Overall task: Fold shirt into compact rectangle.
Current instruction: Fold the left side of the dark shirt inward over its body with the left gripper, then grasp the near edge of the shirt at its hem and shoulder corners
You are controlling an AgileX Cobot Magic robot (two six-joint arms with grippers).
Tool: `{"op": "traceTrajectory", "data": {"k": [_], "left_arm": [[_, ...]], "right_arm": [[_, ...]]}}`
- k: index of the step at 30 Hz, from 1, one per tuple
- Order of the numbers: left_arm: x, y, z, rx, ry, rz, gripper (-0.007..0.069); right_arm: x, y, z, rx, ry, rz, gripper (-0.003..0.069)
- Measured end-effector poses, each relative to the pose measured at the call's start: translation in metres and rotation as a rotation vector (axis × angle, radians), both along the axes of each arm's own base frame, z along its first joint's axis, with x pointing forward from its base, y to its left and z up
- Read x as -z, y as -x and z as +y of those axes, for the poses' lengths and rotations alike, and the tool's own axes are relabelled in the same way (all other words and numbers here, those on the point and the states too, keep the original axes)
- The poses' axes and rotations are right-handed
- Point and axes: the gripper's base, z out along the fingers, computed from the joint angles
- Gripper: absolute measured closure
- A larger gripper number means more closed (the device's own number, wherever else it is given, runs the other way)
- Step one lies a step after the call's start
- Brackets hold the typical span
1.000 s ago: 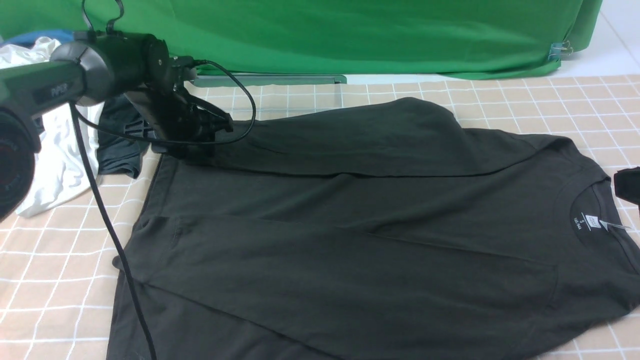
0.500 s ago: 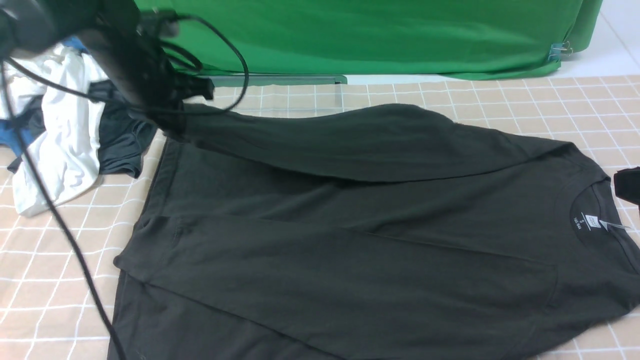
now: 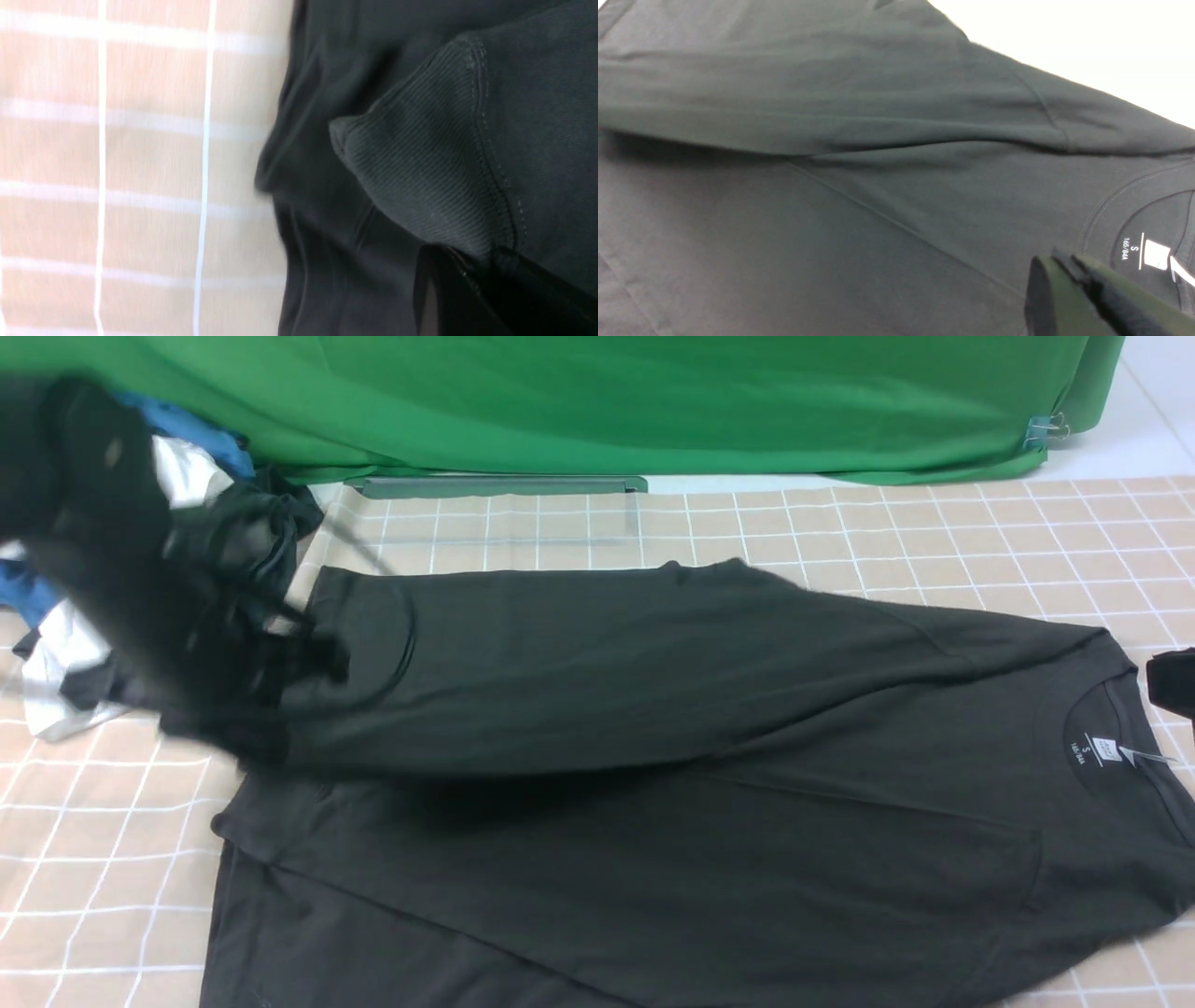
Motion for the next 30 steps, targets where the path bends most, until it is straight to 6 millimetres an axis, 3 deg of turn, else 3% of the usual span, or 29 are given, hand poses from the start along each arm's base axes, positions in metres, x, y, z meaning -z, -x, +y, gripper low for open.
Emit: {"op": "traceTrajectory", "data": {"k": [5, 11, 19, 24, 30], "left_arm": [[0.017, 0.024, -0.001, -0.038, 0.055, -0.009, 0.0572], [0.032, 0.038, -0.001, -0.039, 0.067, 0.072, 0.0530], [0.036, 0.058, 0.000, -0.001, 0.050, 0.256, 0.0237], [0.062, 0.089, 0.004, -0.004, 0.031, 0.405, 0.0088], [0.081, 0.109, 0.006, -0.022, 0.034, 0.459, 0.0045]], "right_arm": [[0.000, 0.000, 0.000, 0.000, 0.000, 0.000, 0.0588], [0.000, 0.000, 0.000, 0.000, 0.000, 0.000, 0.0588], [0.000, 0.000, 0.000, 0.000, 0.000, 0.000, 0.0588], [0.000, 0.000, 0.000, 0.000, 0.000, 0.000, 0.0584], [0.000, 0.000, 0.000, 0.000, 0.000, -0.001, 0.0572]]}}
